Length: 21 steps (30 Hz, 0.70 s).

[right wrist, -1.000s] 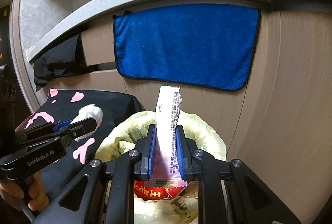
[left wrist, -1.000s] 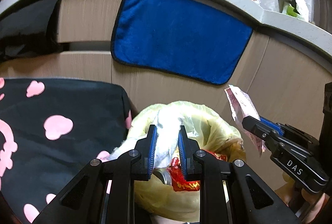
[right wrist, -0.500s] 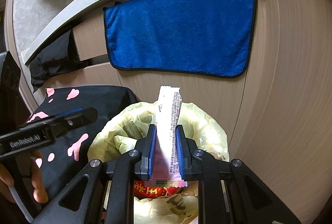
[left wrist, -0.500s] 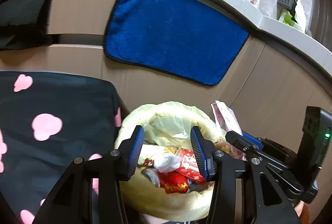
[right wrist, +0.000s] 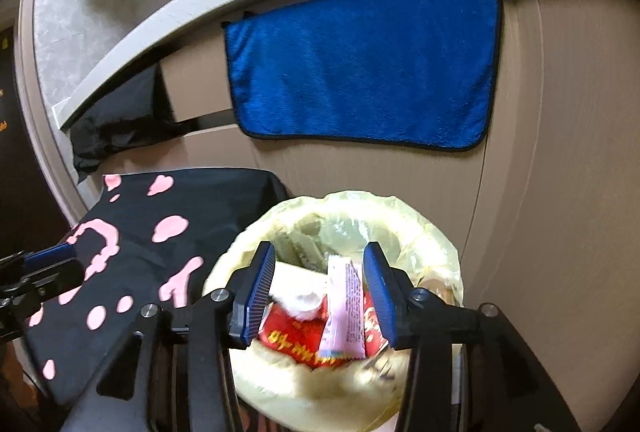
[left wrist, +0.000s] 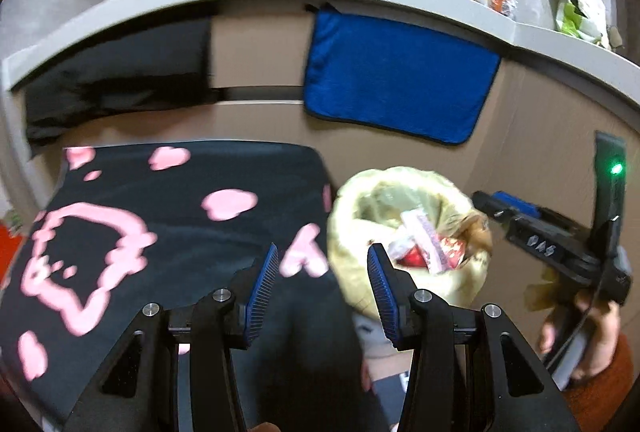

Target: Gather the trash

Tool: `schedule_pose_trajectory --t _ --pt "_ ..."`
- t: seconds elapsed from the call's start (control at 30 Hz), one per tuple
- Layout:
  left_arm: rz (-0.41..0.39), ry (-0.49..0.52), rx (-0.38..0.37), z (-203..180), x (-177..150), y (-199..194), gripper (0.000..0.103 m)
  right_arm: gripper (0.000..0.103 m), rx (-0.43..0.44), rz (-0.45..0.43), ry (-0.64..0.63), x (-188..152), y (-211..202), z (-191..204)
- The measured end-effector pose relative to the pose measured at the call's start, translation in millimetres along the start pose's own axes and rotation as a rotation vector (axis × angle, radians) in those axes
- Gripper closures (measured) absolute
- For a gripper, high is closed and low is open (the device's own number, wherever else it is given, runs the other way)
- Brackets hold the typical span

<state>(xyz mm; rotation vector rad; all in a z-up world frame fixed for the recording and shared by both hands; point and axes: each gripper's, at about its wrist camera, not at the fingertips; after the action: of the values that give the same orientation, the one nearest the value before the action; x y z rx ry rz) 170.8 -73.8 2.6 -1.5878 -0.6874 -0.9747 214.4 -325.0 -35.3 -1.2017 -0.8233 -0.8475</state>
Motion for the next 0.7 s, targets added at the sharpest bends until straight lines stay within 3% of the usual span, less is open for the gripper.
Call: schedule_pose_trajectory --t 0.13,0.3,0.43,0.7 --pt "-0.033 0.03 0.059 6.6 -19.5 -40.3 0.055 0.055 0.052 0.005 0.022 -6.7 -37.9 21.2" --pt "-0.04 0.07 0.055 6.3 -44.5 -75.6 0.055 0.05 0.144 0.03 -0.021 -29.3 -90.7 67.8" --pt "-0.083 0.067 0.062 8.8 -58.7 -101.9 0.055 0.05 0.077 -0.001 -0.082 -53.9 -130.6 106.5" --pt "-0.185 0.045 0.131 20.2 -71.2 -152.7 0.055 0.05 0.006 -0.088 -0.138 -77.4 -182.0 148.0"
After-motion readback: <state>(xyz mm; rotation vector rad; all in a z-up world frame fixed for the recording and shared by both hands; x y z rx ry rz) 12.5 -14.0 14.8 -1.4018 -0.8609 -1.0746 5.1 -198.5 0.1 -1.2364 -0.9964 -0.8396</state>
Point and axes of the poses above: each gripper's, at about its wrist camera, not at the fingertips, and y roughly the way its jaws point, z to its left, x to its top, and after that the axes turned 5 degrees about -z, right-handed
